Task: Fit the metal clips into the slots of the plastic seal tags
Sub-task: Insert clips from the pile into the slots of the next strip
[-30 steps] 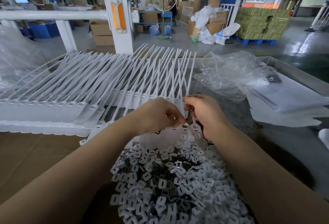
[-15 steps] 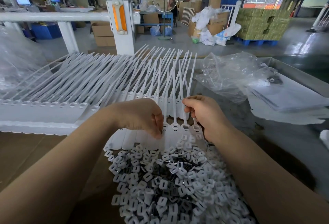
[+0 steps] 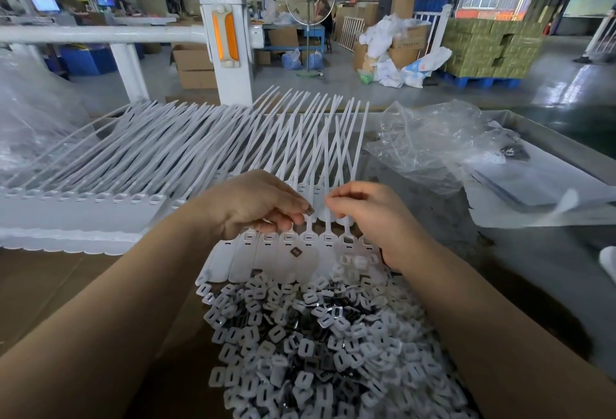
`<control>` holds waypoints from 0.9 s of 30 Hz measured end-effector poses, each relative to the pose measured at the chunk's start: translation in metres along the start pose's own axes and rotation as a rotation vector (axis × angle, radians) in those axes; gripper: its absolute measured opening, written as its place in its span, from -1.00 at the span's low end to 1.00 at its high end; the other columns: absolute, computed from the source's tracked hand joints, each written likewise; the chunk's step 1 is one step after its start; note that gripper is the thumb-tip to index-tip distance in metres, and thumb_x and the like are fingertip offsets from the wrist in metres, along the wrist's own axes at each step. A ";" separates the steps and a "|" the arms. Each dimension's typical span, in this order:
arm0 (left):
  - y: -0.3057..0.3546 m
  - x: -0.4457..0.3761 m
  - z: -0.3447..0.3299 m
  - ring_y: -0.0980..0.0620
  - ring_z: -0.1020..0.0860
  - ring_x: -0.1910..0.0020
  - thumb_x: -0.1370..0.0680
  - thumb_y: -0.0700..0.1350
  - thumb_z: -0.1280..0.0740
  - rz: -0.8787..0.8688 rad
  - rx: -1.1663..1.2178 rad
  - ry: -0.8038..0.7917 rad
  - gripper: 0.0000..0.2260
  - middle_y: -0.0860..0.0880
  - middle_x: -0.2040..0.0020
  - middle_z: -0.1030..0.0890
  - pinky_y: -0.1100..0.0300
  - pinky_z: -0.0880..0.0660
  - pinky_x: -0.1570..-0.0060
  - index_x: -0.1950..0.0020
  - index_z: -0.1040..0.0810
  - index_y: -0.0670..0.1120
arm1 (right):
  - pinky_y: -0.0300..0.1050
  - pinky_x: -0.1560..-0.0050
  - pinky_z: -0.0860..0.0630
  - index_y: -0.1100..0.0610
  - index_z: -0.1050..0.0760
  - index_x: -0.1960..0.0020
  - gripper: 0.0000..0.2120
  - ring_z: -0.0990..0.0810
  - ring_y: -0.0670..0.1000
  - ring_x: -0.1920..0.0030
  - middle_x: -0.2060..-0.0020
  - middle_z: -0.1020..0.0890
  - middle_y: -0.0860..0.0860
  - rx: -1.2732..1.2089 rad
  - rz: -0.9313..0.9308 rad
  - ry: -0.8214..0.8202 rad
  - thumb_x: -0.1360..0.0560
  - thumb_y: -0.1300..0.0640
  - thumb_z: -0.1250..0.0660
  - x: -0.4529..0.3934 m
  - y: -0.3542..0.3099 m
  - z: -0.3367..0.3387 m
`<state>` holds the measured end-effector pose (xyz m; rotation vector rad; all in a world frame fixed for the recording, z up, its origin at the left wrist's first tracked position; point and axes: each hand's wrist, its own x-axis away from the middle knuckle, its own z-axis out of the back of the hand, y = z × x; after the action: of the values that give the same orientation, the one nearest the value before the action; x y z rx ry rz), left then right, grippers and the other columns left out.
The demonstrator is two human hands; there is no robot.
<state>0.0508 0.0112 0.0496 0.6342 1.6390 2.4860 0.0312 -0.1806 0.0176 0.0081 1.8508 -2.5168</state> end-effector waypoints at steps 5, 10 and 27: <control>-0.004 -0.002 -0.005 0.09 -0.54 0.44 -0.51 -0.22 -0.43 0.013 0.107 0.036 -0.92 -0.13 0.27 -0.66 0.34 -0.40 0.51 0.12 -0.67 -0.23 | -0.41 0.34 -0.43 -0.02 -0.64 0.14 -0.96 -0.57 -0.25 0.34 0.33 -0.65 -0.17 0.092 0.053 -0.088 -0.49 0.09 -0.45 0.004 -0.002 -0.004; -0.003 -0.002 -0.007 0.10 -0.56 0.43 -0.49 -0.25 -0.44 -0.035 0.129 0.009 -0.97 -0.11 0.28 -0.66 0.34 -0.44 0.46 0.11 -0.66 -0.21 | -0.31 0.25 -0.44 0.03 -0.64 0.12 -0.95 -0.57 -0.18 0.29 0.31 -0.64 -0.12 0.097 0.054 -0.112 -0.49 0.07 -0.44 0.003 -0.002 -0.004; 0.000 -0.002 -0.009 0.14 -0.54 0.43 -0.52 -0.19 -0.41 -0.080 -0.020 0.009 -0.92 -0.07 0.34 -0.63 0.34 -0.43 0.42 0.14 -0.62 -0.19 | -0.09 0.14 -0.37 0.05 -0.53 0.16 -0.86 -0.46 0.02 0.20 0.25 -0.55 0.01 0.142 0.069 -0.181 -0.57 0.20 -0.30 0.008 -0.008 -0.004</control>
<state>0.0491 0.0026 0.0458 0.5448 1.6078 2.4487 0.0235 -0.1747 0.0245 -0.1455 1.5769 -2.5030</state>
